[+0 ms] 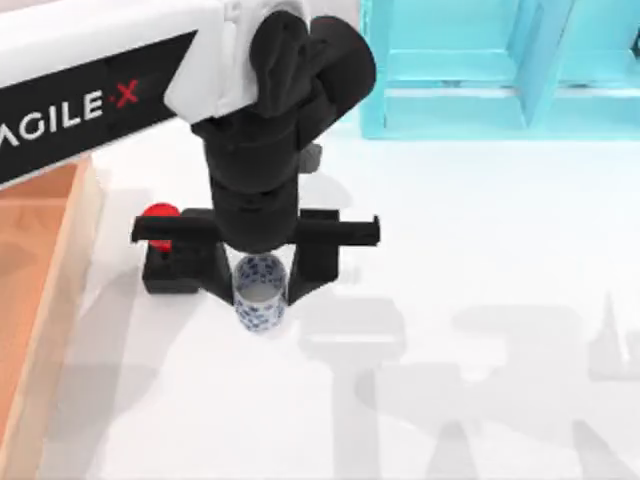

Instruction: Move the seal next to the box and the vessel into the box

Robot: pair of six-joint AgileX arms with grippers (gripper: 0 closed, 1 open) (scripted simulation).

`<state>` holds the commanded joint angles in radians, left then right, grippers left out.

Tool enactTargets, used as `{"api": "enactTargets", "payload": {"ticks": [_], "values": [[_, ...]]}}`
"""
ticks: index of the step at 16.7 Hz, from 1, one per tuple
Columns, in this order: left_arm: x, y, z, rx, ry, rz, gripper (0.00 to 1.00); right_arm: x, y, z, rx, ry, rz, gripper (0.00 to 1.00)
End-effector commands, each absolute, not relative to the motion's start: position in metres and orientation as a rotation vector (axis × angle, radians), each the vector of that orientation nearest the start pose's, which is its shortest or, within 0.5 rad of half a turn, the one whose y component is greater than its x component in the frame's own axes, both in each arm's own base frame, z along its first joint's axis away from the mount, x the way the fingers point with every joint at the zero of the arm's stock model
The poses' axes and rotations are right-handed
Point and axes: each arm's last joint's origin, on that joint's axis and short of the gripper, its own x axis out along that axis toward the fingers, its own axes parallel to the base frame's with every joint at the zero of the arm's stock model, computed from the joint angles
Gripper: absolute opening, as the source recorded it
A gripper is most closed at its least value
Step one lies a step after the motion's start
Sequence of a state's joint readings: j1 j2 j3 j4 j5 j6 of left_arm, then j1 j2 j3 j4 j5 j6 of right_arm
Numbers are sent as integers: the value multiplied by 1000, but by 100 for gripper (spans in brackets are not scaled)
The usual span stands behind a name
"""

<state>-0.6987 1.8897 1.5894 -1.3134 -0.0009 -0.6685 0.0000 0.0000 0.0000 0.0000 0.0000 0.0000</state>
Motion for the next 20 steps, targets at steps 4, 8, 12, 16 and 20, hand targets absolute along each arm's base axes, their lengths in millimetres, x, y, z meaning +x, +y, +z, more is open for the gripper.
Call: {"api": "enactTargets", "payload": {"ticks": [4, 8, 12, 16, 20], "values": [[307, -107, 240, 31, 1610, -6, 0, 106, -1, 160, 0, 0, 0, 100], [290, 9, 240, 21, 1600, -17, 0, 106, -1, 160, 0, 0, 0, 100], [248, 77, 234, 18, 1589, -23, 0, 106, -1, 160, 0, 0, 0, 100], [224, 97, 231, 18, 1578, -24, 0, 106, -1, 160, 0, 0, 0, 100], [225, 97, 231, 22, 1583, -27, 0, 106, -1, 160, 0, 0, 0, 100]]}}
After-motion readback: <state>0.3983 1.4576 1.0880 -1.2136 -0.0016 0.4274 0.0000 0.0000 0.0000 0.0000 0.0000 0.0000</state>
